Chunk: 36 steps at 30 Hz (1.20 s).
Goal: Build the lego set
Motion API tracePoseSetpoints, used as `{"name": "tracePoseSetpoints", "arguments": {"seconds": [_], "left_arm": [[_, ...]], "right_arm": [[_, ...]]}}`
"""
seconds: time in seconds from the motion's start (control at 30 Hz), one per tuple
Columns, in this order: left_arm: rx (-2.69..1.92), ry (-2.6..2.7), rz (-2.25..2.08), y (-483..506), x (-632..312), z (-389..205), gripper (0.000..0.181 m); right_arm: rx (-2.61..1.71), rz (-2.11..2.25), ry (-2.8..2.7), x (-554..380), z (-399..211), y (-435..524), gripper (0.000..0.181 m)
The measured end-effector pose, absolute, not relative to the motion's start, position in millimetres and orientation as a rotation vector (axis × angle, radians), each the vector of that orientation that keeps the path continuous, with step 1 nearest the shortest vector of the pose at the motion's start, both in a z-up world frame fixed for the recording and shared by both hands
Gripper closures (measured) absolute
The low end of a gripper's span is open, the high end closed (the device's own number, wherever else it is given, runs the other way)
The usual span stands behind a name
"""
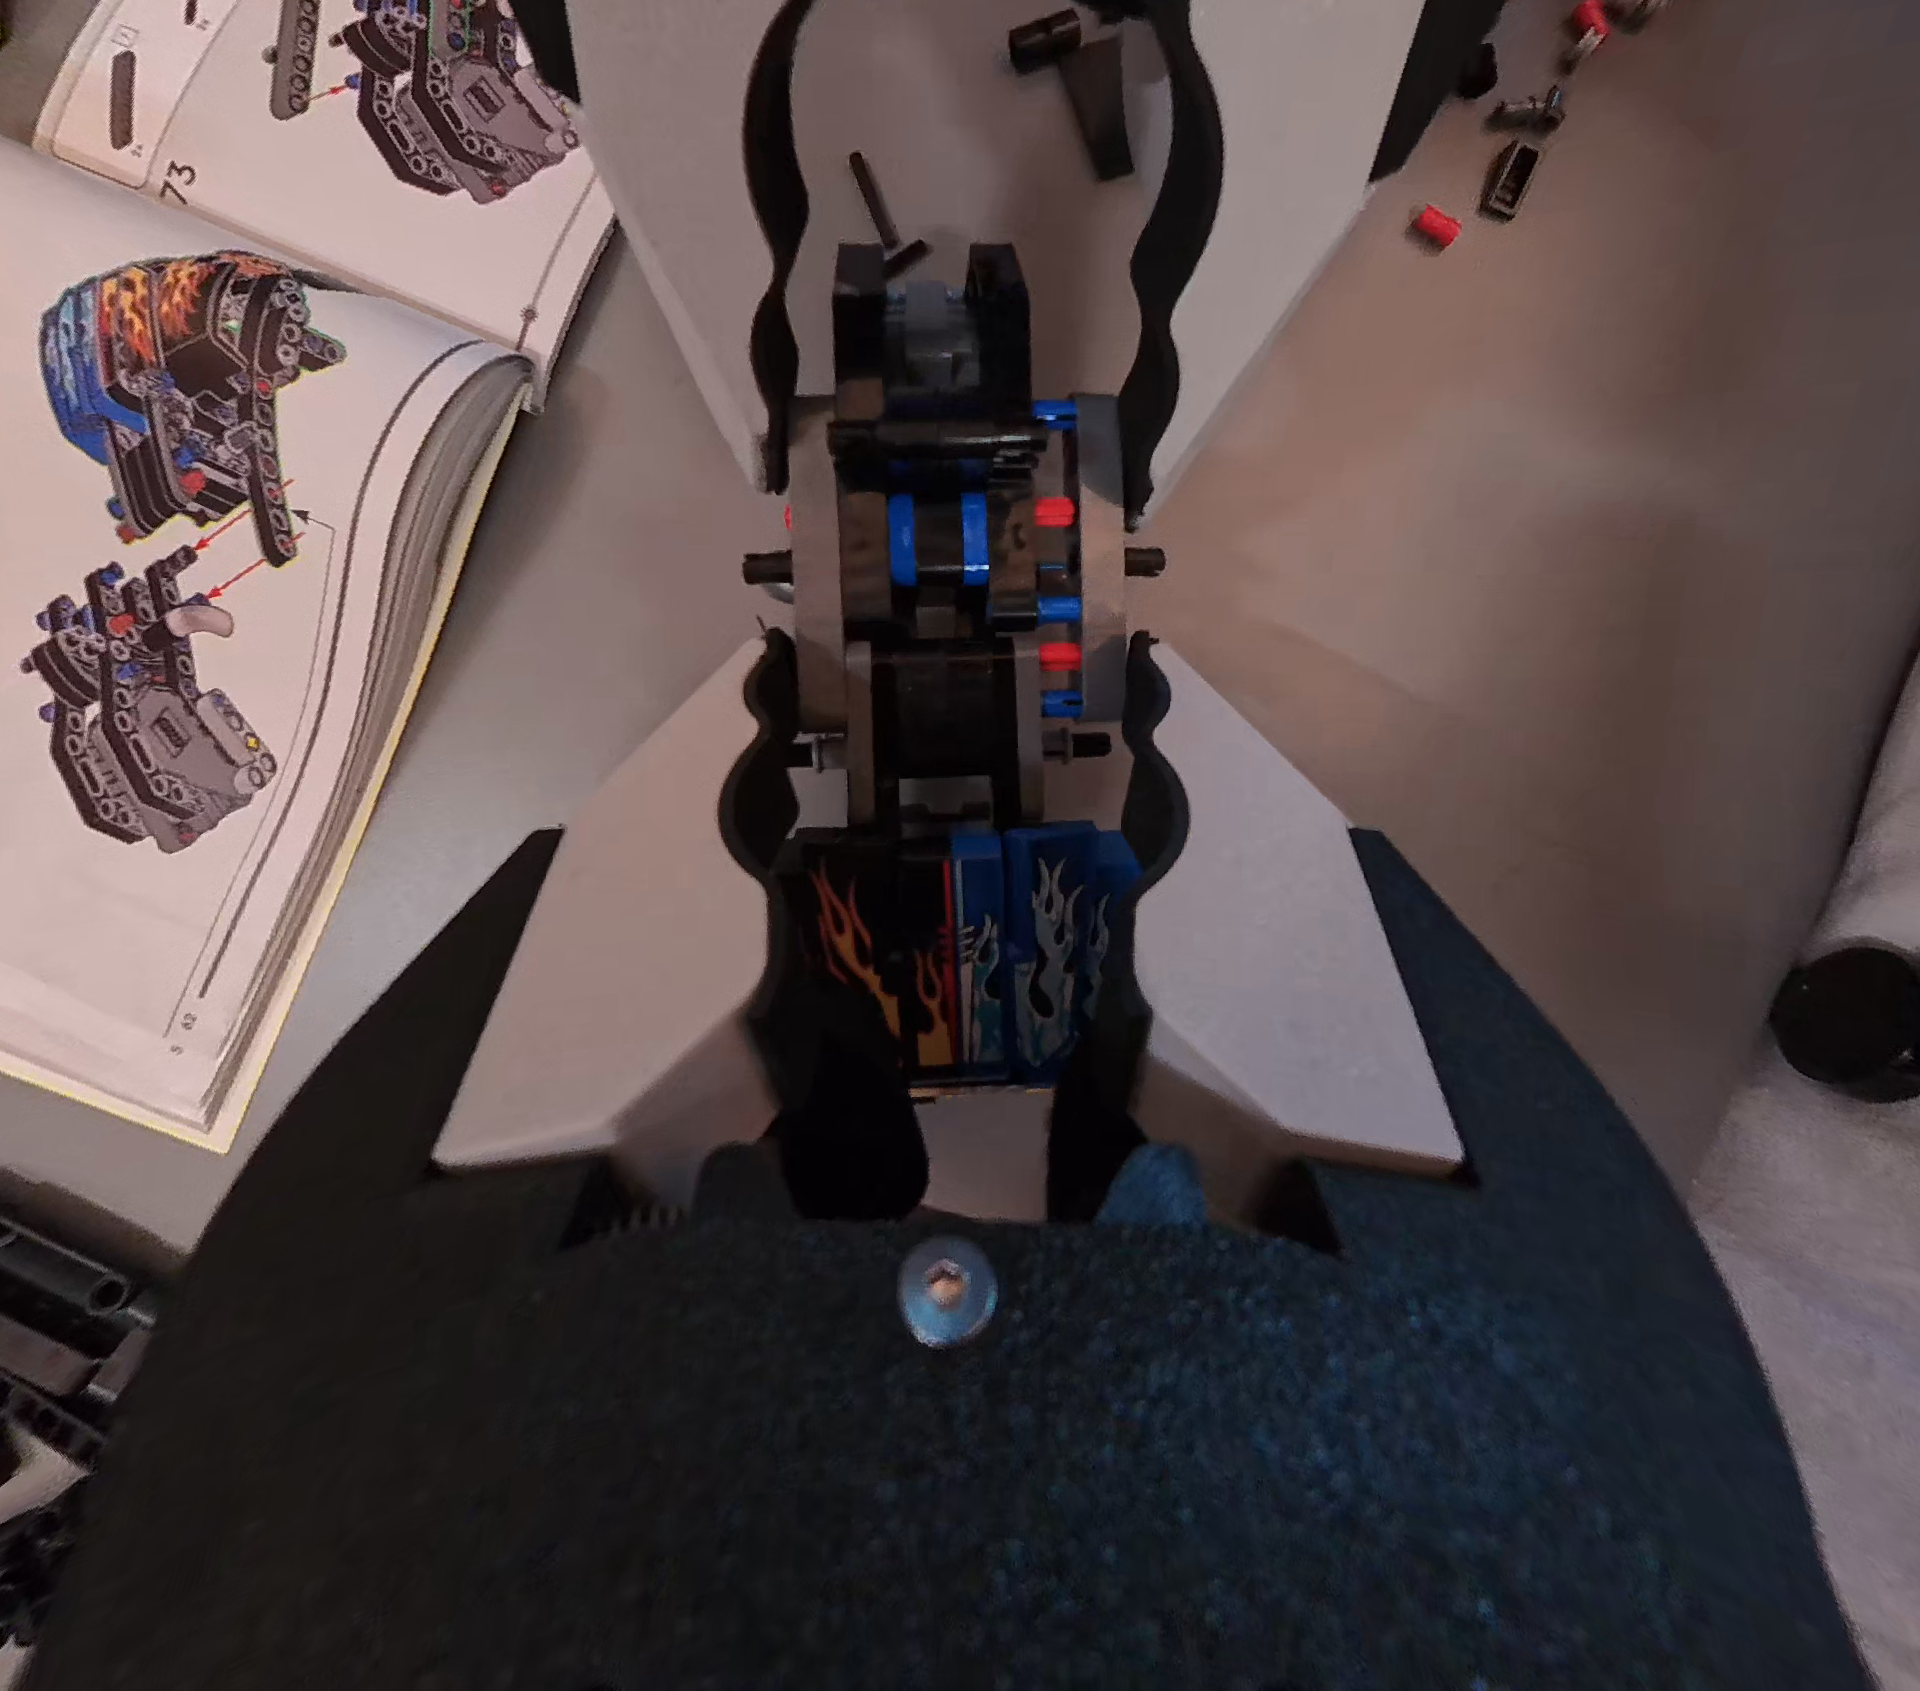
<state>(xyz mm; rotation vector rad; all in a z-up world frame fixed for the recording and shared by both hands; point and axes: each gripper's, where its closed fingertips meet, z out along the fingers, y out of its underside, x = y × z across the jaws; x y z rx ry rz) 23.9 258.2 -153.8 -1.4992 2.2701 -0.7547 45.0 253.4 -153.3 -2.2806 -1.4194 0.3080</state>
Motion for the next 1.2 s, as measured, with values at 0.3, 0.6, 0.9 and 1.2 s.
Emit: {"name": "tracePoseSetpoints", "arguments": {"seconds": [0.3,0.6,0.9,1.2], "left_arm": [[-1.571,2.304,-0.845,253.1,21.9,-151.8,0.123],[-1.519,2.299,-0.81,251.7,22.6,-152.3,0.129],[-1.494,2.201,-0.925,249.6,25.0,-140.5,0.123],[-1.344,2.055,-1.07,262.3,-15.8,-104.5,0.116]], "right_arm": [[-2.278,0.455,-1.394,42.2,-151.1,248.2,0.12],[-2.272,0.441,-1.362,42.9,-150.9,247.7,0.127],[-2.312,0.396,-1.288,50.4,-144.9,245.6,0.117],[-2.262,0.273,-1.306,49.9,-144.4,245.6,0.117]]}}
